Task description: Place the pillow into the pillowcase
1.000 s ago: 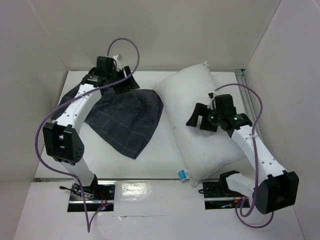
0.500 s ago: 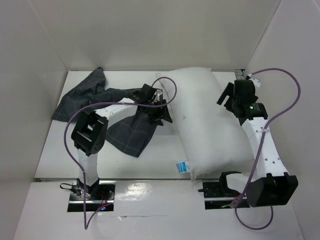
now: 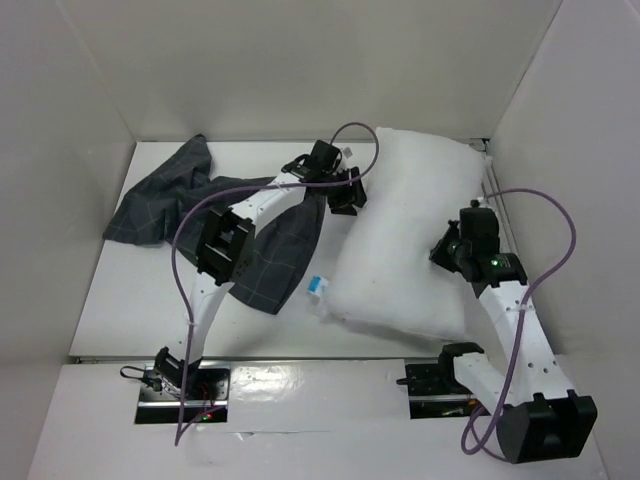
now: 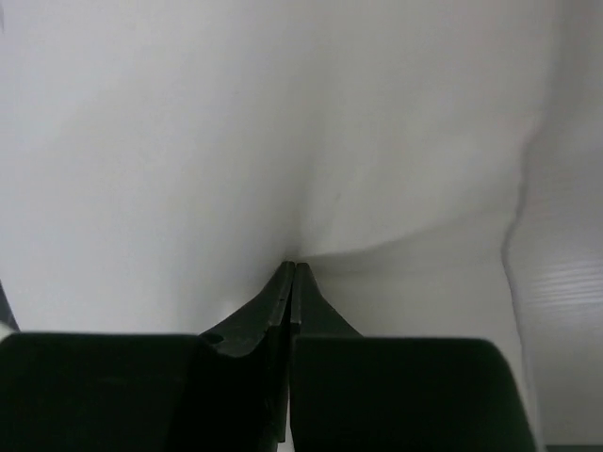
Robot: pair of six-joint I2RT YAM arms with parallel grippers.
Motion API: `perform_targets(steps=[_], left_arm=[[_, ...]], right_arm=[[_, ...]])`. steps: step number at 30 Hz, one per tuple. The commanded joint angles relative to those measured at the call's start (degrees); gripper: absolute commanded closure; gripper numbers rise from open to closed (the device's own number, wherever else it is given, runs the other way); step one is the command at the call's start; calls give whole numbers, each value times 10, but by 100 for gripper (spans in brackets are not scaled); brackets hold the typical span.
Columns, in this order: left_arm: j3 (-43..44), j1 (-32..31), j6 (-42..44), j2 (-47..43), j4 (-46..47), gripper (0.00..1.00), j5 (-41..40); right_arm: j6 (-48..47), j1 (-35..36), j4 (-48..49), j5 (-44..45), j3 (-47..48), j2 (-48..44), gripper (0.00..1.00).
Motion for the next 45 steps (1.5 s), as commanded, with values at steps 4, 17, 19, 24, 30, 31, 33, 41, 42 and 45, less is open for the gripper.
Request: perform_targets(steps=[4, 17, 19, 24, 30, 31, 33, 41, 42, 45], left_arm=[[121, -11, 16, 23, 51, 34, 38], [-123, 67, 117, -332, -49, 28, -140], [-239, 78, 83, -408, -49, 31, -179], [-441, 96, 41, -501, -10, 37, -175], [-472, 102, 41, -466, -10, 37, -130], [-466, 102, 41, -465, -10, 37, -137], [-460, 102, 51, -460, -28, 37, -159], [-416, 74, 148, -402, -150, 37, -339], [-408, 62, 148, -383, -157, 37, -349], [-408, 55, 148, -371, -150, 36, -349]], right_arm=[[92, 134, 41, -164, -99, -50, 100], [-83, 192, 5, 94, 226, 141, 12], [-116, 192, 12, 70, 248, 190, 12], [-169, 259, 5, 86, 274, 269, 5], [-145, 304, 36, 112, 250, 387, 20], [-127, 292, 49, 104, 250, 400, 53], [-93, 242, 82, 98, 256, 422, 95], [-26, 141, 131, 165, 261, 388, 100], [-26, 141, 140, 170, 256, 366, 100], [-26, 141, 165, 162, 237, 304, 100]])
